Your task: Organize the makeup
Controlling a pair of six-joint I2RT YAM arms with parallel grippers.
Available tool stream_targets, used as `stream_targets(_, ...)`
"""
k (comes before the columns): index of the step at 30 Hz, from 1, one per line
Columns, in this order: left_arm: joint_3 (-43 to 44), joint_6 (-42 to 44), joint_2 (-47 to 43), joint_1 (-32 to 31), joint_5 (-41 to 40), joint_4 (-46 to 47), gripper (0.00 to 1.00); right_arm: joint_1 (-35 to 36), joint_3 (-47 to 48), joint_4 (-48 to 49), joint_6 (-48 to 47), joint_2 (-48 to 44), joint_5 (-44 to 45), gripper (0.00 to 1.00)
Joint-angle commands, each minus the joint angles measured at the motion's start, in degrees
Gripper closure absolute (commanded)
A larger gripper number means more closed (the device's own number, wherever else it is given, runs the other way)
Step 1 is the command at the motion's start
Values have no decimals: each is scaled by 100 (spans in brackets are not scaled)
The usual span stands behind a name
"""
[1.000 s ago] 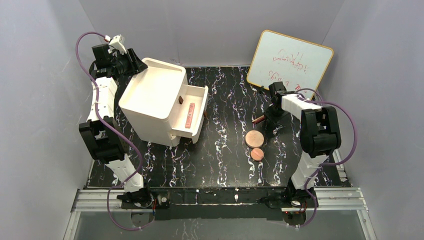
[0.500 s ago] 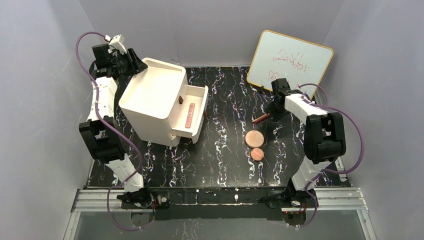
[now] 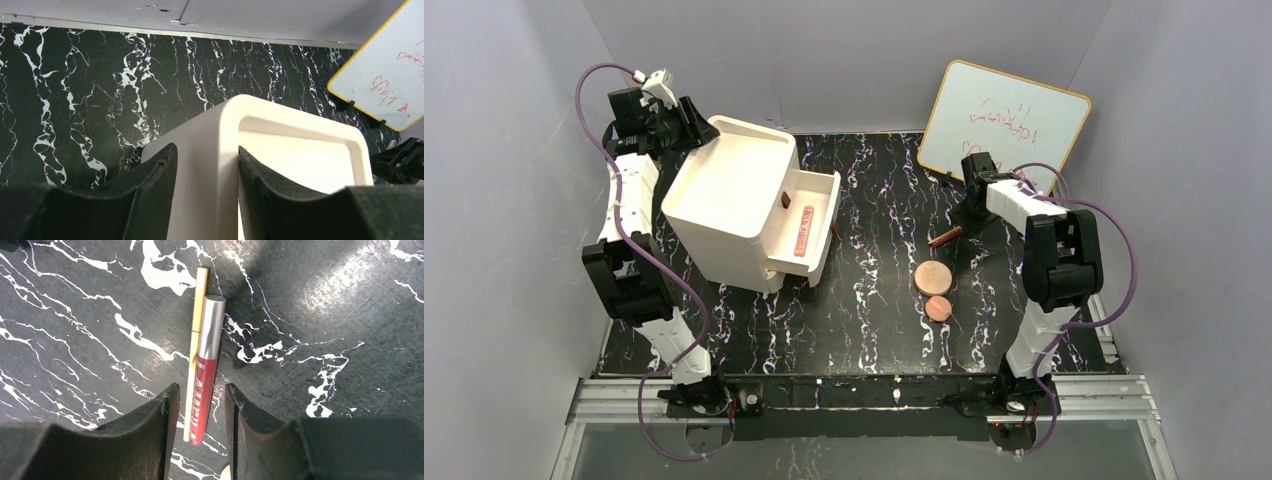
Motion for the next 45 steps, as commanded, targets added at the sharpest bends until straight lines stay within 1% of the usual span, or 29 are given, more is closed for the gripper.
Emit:
stream_targets(1,-8,64,177,-106,51,-464,56,-25,248,-8,-57,71,29,54)
stream_targets(7,-3,65,189,-106,47,-463,56,-20,78,38,-61,0,22,54)
stream_targets(17,1,64,169,-107,55,-464,56,-23,132,-36,-118,196,-64,56)
stream_targets(24,-8,75,152,-104,46,-466,57,-20,58,-7,-118,392,-242,66)
stream_targets(27,-10,70,155,-106,52,-472,57,-22,53,11,-118,432,-255,75)
stream_targets(30,-12,75,161,-105,41,-467,57,-20,55,11,-143,483,-245,76)
stream_targets(31,-13,75,166,-106,37,-468,57,-20,54,23,-153,500,-250,80)
stream_targets(33,-13,76,167,-106,37,-479,57,-26,46,29,-158,546,-265,82)
stream_targets(35,-10,73,166,-102,41,-472,57,-20,24,66,-177,579,-296,89)
stream_targets(36,-12,75,167,-104,37,-472,57,-21,6,81,-186,601,-315,95)
stream_targets(37,-5,71,160,-103,37,-476,57,-20,-5,99,-194,619,-342,99)
stream_targets(41,-11,70,171,-106,29,-478,57,-20,-26,122,-208,621,-339,99)
stream_targets(45,0,66,185,-105,28,-473,57,-21,-2,65,-238,434,-174,99)
